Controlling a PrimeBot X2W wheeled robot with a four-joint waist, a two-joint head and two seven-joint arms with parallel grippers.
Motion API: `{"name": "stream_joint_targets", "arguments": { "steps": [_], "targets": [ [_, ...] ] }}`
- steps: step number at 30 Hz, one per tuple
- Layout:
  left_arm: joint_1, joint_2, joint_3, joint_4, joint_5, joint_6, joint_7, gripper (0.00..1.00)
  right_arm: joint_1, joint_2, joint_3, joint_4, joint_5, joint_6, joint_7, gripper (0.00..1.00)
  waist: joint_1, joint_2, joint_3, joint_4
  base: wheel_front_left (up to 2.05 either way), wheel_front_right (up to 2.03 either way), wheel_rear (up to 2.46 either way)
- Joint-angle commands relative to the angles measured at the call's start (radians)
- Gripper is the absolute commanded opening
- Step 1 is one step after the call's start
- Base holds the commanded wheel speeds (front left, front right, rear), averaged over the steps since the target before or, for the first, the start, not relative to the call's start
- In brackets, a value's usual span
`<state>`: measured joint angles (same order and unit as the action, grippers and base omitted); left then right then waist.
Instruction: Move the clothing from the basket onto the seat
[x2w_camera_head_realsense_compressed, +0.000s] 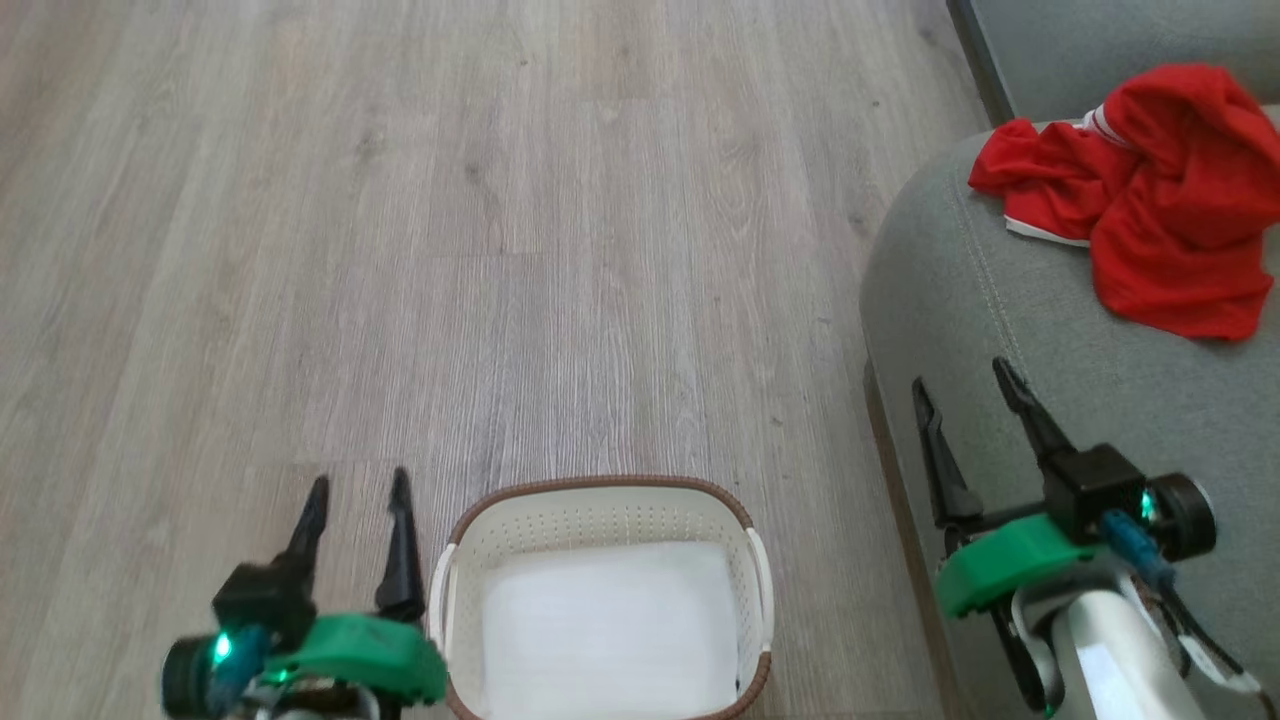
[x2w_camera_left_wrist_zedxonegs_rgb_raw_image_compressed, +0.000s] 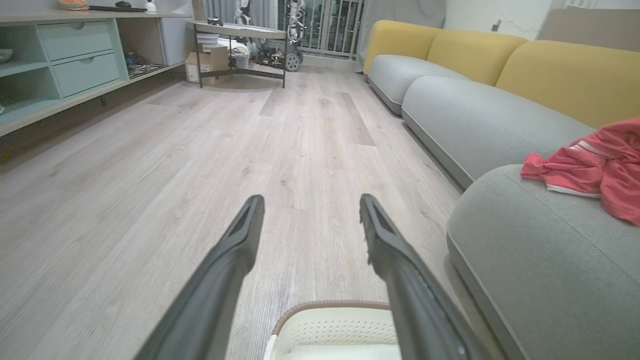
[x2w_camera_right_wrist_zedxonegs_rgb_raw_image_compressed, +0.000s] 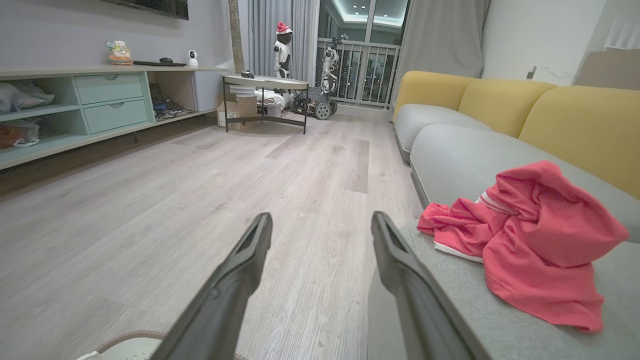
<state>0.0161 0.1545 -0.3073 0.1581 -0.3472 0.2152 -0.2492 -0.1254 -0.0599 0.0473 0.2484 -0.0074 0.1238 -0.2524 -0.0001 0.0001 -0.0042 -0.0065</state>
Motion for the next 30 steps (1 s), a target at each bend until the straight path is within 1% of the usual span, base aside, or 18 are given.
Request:
{"name": "stream_joint_targets", "arguments": {
  "steps": [1,5,12,30],
  "targets": [
    [-0.007,0.011,0.057,-0.05,0.006,0.01,-0.013,1.0,-0.009,0.009,0.028,-0.043,0.013,0.007,-0.009,1.0,0.0001,-0.0001,-0.009,-0.001,0.0,0.0,0.0],
    [0.038,0.003,0.093,-0.084,0.015,0.012,-0.013,1.0,0.023,0.009,0.021,-0.061,0.034,0.007,-0.009,1.0,0.0001,-0.0001,-0.019,0.004,0.0,0.0,0.0],
    [0.092,-0.022,0.146,-0.114,0.023,0.001,-0.013,1.0,0.068,0.01,-0.014,-0.096,0.093,0.007,-0.009,1.0,0.0001,-0.0001,-0.03,0.008,0.0,0.0,0.0],
    [0.099,-0.065,0.202,-0.077,0.04,-0.044,-0.013,1.0,0.083,0.01,-0.014,-0.076,0.125,0.007,-0.009,1.0,0.0001,-0.0001,-0.035,0.016,0.0,0.0,0.0]
  ]
}}
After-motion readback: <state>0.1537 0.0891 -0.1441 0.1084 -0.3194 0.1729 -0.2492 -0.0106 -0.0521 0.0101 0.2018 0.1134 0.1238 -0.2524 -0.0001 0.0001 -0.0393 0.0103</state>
